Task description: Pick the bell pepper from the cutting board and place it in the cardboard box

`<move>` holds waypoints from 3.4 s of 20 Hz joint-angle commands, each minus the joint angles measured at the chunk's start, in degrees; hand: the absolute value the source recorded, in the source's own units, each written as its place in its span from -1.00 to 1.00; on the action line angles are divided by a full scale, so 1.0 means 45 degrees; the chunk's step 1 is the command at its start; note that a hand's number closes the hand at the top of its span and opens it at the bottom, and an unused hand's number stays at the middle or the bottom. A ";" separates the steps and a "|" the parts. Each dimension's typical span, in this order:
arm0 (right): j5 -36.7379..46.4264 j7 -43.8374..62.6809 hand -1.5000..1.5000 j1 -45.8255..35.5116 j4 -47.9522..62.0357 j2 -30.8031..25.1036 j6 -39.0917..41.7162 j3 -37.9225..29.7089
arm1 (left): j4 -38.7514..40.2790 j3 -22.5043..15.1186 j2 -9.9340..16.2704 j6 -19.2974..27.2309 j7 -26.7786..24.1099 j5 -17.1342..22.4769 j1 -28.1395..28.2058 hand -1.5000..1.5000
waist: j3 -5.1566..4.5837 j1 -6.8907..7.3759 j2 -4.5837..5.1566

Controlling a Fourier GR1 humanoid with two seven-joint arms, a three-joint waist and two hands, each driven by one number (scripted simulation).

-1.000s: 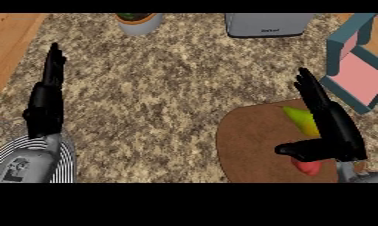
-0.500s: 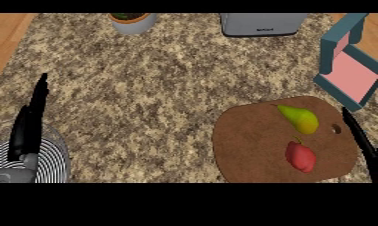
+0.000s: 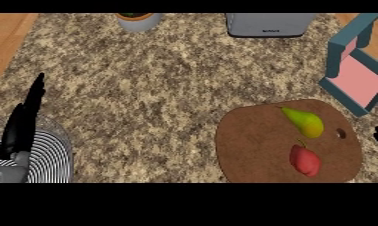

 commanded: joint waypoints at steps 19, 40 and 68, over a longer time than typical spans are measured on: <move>0.4352 1.0906 -1.00 -0.4341 -0.2210 0.0114 0.6748 0.3801 | -0.0126 0.0969 0.0170 -0.1206 0.0455 -0.0557 -0.0526 0.00 | 0.0083 0.0277 -0.0022; 0.6158 0.9201 -1.00 -0.3131 -0.3945 0.2572 0.8525 0.2713 | -0.0204 0.1883 -0.1218 -0.1613 0.0006 -0.1914 -0.0107 0.00 | 0.0081 0.0100 -0.0044; 1.2493 0.9145 1.00 -0.5479 0.0169 0.4876 0.5053 0.3179 | -0.0073 0.2609 -0.1703 -0.2358 0.0164 -0.2585 -0.0475 0.00 | 0.0083 0.0171 -0.0030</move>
